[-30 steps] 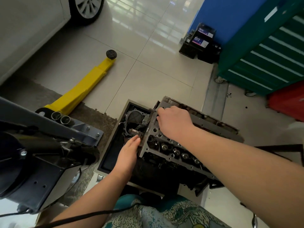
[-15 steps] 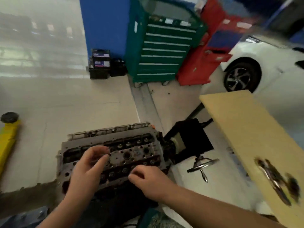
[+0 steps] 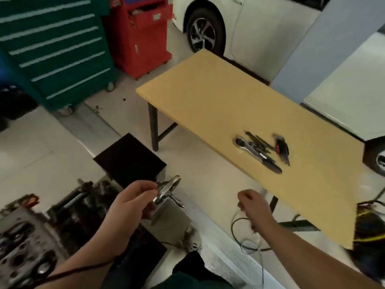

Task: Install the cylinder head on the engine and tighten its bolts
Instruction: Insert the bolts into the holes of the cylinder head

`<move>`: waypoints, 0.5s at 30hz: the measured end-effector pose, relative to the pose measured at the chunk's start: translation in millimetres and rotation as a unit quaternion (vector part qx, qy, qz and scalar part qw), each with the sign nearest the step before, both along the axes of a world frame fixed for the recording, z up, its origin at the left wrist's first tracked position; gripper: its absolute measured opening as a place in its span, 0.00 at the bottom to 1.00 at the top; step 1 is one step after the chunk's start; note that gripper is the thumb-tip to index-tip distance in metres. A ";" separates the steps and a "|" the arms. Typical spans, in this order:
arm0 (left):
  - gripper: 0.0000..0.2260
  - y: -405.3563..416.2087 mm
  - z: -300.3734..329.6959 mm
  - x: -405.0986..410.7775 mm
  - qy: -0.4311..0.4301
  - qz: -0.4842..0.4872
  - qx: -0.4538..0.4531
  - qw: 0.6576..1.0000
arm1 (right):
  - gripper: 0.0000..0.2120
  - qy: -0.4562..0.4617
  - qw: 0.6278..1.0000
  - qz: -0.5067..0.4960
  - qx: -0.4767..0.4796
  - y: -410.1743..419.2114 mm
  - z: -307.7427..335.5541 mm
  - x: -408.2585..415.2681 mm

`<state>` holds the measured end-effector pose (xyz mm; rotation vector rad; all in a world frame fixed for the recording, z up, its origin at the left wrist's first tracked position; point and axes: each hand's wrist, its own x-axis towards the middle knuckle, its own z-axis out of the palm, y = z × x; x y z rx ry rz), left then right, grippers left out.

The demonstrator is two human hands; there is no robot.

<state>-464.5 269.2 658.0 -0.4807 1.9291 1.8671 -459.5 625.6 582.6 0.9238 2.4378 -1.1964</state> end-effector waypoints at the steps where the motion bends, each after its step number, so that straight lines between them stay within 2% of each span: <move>1: 0.08 27.4 -1.9 -15.7 -0.018 -0.005 0.004 1.000 | 0.07 0.005 1.000 0.000 0.031 27.6 -4.9 -15.4; 6: 0.06 159.2 -24.6 -92.1 -0.125 -0.039 0.009 0.991 | 0.12 0.049 0.982 0.071 0.167 150.5 -21.6 -122.8; 9: 0.05 229.0 -37.7 -131.5 -0.183 -0.068 -0.018 0.981 | 0.15 0.034 0.963 0.144 0.225 201.0 -34.1 -188.7; 13: 0.06 289.8 -51.3 -167.3 -0.224 -0.109 -0.039 0.968 | 0.35 -0.049 0.912 0.312 0.262 239.0 -53.9 -248.7; 15: 0.06 307.9 -59.3 -180.9 -0.233 -0.120 -0.059 0.963 | 0.43 -0.092 0.890 0.362 0.261 252.5 -65.0 -265.4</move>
